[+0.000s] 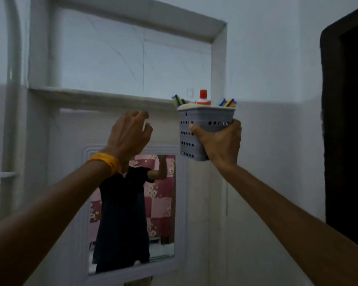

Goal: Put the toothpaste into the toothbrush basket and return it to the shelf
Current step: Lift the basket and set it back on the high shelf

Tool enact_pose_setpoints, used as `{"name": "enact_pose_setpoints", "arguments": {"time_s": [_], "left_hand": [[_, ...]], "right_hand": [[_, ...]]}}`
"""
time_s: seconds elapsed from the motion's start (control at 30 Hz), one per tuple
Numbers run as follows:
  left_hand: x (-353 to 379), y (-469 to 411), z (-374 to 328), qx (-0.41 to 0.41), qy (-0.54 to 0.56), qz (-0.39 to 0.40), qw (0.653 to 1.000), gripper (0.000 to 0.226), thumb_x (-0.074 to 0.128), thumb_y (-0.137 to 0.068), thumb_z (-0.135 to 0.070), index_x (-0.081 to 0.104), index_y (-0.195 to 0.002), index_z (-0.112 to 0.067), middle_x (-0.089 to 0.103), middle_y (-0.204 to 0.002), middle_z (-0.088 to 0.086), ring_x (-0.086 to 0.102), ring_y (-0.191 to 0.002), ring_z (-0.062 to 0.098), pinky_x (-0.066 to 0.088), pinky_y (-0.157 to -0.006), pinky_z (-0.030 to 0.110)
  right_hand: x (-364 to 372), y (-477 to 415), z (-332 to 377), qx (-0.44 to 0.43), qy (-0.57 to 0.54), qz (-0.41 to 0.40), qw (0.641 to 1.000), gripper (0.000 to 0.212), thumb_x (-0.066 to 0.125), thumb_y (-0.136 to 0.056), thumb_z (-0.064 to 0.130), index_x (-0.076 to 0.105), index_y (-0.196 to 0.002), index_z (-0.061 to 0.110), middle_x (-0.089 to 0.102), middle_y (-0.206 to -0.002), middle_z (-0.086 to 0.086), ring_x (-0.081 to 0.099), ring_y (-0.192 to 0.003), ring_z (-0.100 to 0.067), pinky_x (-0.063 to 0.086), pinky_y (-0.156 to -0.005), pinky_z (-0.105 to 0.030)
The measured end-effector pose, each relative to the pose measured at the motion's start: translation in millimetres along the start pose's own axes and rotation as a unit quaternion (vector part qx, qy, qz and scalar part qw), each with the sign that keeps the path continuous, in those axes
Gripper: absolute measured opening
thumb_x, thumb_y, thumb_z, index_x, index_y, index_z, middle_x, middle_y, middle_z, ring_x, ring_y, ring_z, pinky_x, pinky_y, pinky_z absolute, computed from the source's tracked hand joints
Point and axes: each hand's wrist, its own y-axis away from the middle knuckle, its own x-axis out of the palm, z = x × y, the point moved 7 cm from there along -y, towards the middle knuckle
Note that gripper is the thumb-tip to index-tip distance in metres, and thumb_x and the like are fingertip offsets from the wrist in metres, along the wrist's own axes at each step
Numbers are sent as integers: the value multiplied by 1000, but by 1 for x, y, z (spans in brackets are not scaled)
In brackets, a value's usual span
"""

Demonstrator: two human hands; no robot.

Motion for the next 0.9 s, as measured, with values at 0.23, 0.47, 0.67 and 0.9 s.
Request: {"name": "enact_pose_setpoints", "arguments": {"time_s": [0.23, 0.47, 0.67, 0.9], "left_hand": [[-6, -90, 33, -25, -47, -19, 998, 39, 46, -97, -34, 58, -118, -4, 67, -106, 22, 55, -108, 40, 45, -75, 43], [38, -129, 59, -50, -84, 147, 984, 53, 35, -99, -53, 58, -120, -10, 66, -116, 18, 58, -110, 37, 48, -87, 43], [61, -133, 74, -82, -151, 247, 954, 77, 13, -92, -74, 60, -128, -25, 62, -130, 6, 57, -112, 29, 39, -87, 40], [65, -132, 75, -67, -190, 242, 949, 89, 6, -80, -87, 65, -116, -29, 67, -119, 4, 53, -94, 26, 33, -81, 38]], "right_hand": [[11, -89, 72, -35, 18, -47, 998, 103, 89, -67, 60, 43, -141, 5, 52, -142, -10, 56, -131, -29, 48, -96, -36], [40, -153, 93, -37, 19, -59, 997, 107, 85, -66, 64, 40, -144, 7, 50, -142, -9, 58, -128, -31, 50, -92, -39], [85, -174, 60, 7, 49, -36, 998, 111, 85, -65, 67, 37, -145, 6, 48, -144, -11, 55, -132, -37, 46, -89, -39], [116, -191, 33, 25, 95, -49, 994, 114, 84, -62, 71, 37, -145, 8, 48, -143, -11, 54, -129, -37, 50, -94, -48]]}}
